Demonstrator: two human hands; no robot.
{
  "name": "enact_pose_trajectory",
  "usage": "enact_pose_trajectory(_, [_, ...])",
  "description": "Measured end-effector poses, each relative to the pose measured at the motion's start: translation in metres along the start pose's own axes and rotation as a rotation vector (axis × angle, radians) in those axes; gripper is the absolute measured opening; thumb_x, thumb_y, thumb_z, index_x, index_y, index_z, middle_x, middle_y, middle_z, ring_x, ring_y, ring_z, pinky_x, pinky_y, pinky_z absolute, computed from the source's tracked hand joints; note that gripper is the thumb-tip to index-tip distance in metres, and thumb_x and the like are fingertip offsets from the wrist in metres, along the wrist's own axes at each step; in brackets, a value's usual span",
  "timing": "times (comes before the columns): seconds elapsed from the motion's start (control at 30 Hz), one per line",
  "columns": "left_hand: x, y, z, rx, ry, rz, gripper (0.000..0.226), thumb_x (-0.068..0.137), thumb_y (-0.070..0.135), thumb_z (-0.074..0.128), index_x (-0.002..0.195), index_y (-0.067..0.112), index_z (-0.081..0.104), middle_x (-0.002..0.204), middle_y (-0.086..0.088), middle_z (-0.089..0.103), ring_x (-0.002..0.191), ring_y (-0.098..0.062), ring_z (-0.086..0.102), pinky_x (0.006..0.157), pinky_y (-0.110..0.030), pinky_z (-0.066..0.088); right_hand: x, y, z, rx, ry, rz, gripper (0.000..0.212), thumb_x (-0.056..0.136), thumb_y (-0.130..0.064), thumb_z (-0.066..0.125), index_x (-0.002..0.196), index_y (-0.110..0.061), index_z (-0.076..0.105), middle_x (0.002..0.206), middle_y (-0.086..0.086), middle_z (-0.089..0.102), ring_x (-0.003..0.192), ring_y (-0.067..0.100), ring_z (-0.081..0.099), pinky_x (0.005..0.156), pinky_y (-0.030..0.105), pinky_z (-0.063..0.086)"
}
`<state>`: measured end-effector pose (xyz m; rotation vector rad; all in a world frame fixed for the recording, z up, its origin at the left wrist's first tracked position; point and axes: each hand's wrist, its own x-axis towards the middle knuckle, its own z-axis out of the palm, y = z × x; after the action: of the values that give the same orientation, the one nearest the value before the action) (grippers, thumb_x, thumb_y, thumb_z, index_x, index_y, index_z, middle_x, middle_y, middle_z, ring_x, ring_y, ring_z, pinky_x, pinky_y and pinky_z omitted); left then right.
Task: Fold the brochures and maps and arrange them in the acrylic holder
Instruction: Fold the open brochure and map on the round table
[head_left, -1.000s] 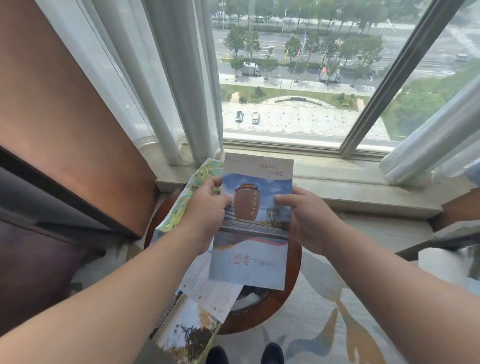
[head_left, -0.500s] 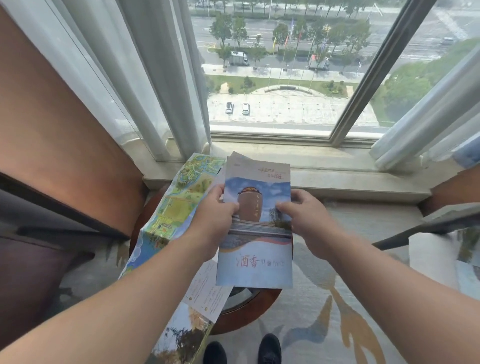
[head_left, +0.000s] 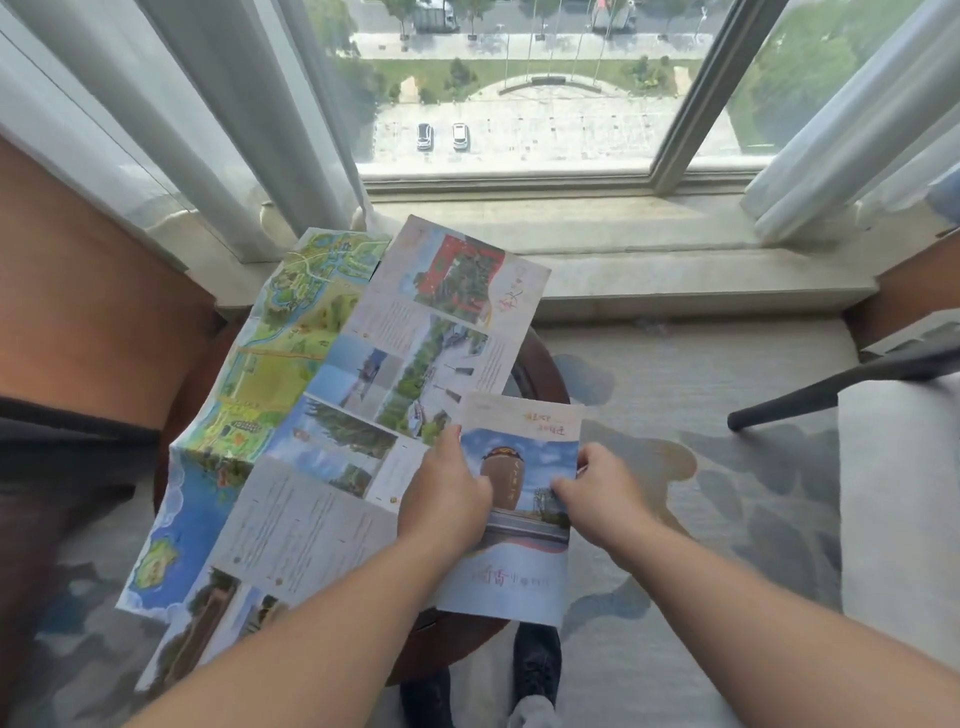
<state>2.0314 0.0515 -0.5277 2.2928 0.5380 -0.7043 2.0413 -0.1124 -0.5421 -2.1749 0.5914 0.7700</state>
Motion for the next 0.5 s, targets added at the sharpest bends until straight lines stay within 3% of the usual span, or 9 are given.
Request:
enact_pose_trajectory(0.13, [0.008, -0.006, 0.009, 0.25, 0.122, 0.157, 0.071, 0.087, 0.026, 0.055, 0.148, 0.021, 0.021, 0.144, -0.007, 0.03, 0.129, -0.029, 0.032, 0.102, -0.041, 0.034, 0.017, -0.002, 0.01, -0.125, 0.063, -0.053, 0.035, 0.084, -0.017, 0.062, 0.117, -0.018, 0.049, 0.111, 0.004, 0.058, 0.089, 0.023, 0.057, 0.069, 0.036, 0.047])
enact_pose_trajectory(0.2, [0.011, -0.009, 0.014, 0.358, 0.107, 0.274, 0.069, 0.086, 0.027, 0.056, 0.147, 0.022, 0.023, 0.149, -0.006, 0.024, 0.136, -0.027, 0.022, 0.109, -0.041, 0.027, 0.017, -0.004, 0.011, -0.265, 0.112, -0.18, 0.062, 0.082, -0.019, 0.065, 0.137, -0.021, 0.037, 0.13, 0.006, 0.044, 0.111, 0.027, 0.049, 0.086, 0.039, 0.047])
enact_pose_trajectory(0.27, [0.014, -0.009, 0.022, 0.457, 0.042, 0.361, 0.069, 0.089, 0.031, 0.053, 0.149, 0.023, 0.019, 0.158, -0.006, 0.011, 0.146, -0.025, 0.005, 0.117, -0.041, 0.013, 0.017, -0.005, 0.008, -0.498, 0.081, -0.358, 0.084, 0.081, -0.027, 0.068, 0.15, -0.023, 0.021, 0.151, 0.005, 0.025, 0.134, 0.029, 0.03, 0.104, 0.041, 0.037])
enact_pose_trajectory(0.37, [0.023, -0.003, 0.037, 0.581, -0.036, 0.447, 0.075, 0.092, 0.034, 0.047, 0.153, 0.022, 0.006, 0.162, -0.009, -0.006, 0.148, -0.026, -0.011, 0.119, -0.042, -0.002, 0.023, -0.005, 0.004, -0.791, -0.043, -0.546, 0.1, 0.082, -0.043, 0.069, 0.156, -0.023, 0.004, 0.164, 0.001, -0.005, 0.15, 0.024, -0.001, 0.119, 0.04, 0.015])
enact_pose_trajectory(0.5, [0.034, -0.003, 0.042, 0.653, -0.061, 0.494, 0.076, 0.094, 0.034, 0.046, 0.154, 0.022, 0.002, 0.163, -0.009, -0.008, 0.149, -0.026, -0.012, 0.12, -0.043, -0.003, 0.029, -0.002, 0.005, -0.888, -0.119, -0.513, 0.111, 0.08, -0.05, 0.072, 0.157, -0.02, -0.004, 0.165, 0.0, -0.009, 0.151, 0.023, -0.006, 0.121, 0.041, 0.007])
